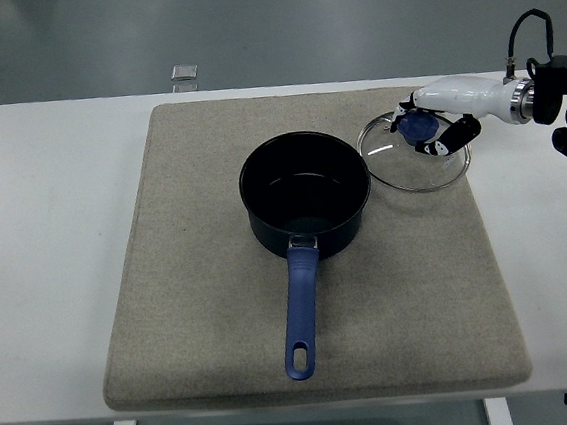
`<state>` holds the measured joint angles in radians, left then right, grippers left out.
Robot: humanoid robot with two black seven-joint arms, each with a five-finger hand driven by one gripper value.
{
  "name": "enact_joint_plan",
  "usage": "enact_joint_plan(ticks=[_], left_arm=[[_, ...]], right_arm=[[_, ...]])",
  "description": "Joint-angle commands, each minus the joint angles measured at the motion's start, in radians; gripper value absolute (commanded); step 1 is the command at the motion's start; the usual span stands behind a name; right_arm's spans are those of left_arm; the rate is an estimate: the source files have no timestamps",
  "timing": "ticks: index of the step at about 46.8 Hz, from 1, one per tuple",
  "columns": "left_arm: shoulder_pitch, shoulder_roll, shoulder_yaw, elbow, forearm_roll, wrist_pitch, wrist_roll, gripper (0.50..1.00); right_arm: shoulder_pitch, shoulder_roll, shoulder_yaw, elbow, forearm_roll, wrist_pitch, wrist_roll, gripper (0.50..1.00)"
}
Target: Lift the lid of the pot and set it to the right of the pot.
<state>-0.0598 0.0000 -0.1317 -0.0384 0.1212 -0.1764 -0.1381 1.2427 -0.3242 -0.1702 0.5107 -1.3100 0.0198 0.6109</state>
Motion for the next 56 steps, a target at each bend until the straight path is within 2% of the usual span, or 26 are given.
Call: enact_joint_plan(ticks=[1, 5, 6, 7, 8, 9, 45, 56], left_arm=[[0.0, 0.0, 0.0, 0.0, 0.0, 0.0, 0.0, 1.0], [0.0, 0.0, 0.001, 0.0, 0.0, 0.0, 0.0, 1.0], [0.0, 0.0, 0.0, 0.0, 0.0, 0.0, 0.0, 1.0], [0.0, 0.0, 0.001, 0.0, 0.0, 0.0, 0.0, 1.0], [0.0, 0.0, 0.0, 0.0, -0.002, 0.0, 0.0, 1.0], [-0.002, 0.0, 0.001, 0.0, 0.0, 0.0, 0.0, 1.0], [0.0, 0.0, 0.001, 0.0, 0.0, 0.0, 0.0, 1.0], [0.0, 0.0, 0.001, 0.0, 0.0, 0.0, 0.0, 1.0]], right_arm=[[0.001, 0.0, 0.0, 0.0, 0.005, 0.0, 0.0, 0.5], [0.0, 0.0, 0.005, -0.001, 0.046, -0.001, 0.0, 0.5], [0.001, 0.0, 0.008, -0.001, 0.07, -0.001, 0.0, 0.614], [0.001, 0.0, 0.008, 0.0, 0.093, 0.0, 0.0, 0.761], [0.001, 0.0, 0.006, 0.0, 0.113, 0.0, 0.0, 0.857], [0.001, -0.001, 0.006, 0.0, 0.126, 0.002, 0.0, 0.892], [0.004, -0.006, -0.002, -0.001, 0.143, 0.011, 0.0, 0.905], [0.041, -0.018, 0.001, -0.006, 0.155, 0.009, 0.0, 0.905]])
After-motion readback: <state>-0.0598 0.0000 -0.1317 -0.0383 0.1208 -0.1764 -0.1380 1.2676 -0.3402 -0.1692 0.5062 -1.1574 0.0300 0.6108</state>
